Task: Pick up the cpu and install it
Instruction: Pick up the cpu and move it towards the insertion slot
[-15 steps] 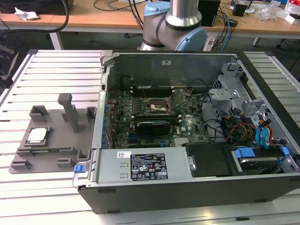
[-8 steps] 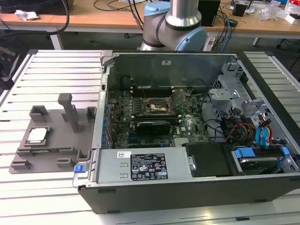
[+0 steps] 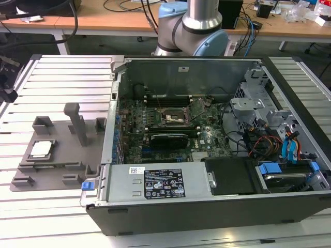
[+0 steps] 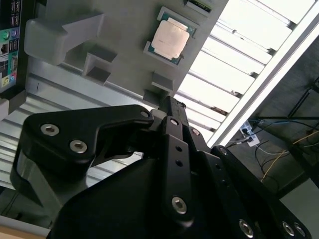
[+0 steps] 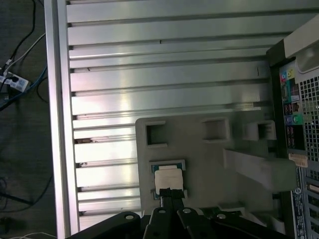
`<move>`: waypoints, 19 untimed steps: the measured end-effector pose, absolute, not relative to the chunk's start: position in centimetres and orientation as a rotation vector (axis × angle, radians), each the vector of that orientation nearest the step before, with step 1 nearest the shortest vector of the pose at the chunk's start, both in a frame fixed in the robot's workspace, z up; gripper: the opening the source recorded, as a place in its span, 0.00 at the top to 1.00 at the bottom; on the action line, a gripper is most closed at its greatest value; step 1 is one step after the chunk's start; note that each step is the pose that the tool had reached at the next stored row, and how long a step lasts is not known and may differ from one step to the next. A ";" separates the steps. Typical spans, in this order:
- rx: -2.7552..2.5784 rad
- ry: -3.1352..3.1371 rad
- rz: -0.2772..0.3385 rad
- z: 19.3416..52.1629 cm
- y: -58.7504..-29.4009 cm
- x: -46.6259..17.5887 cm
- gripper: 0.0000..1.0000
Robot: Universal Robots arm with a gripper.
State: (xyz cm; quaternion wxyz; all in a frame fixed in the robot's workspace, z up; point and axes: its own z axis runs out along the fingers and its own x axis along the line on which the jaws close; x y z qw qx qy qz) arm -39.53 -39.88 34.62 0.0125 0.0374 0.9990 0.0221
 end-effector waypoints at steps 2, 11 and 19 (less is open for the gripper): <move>0.117 3.114 0.069 34.4 -39.9 -39.5 0.89; 0.116 3.114 0.069 33.2 -39.9 -39.5 0.89; 0.117 3.114 0.069 32.2 -39.9 -39.5 0.89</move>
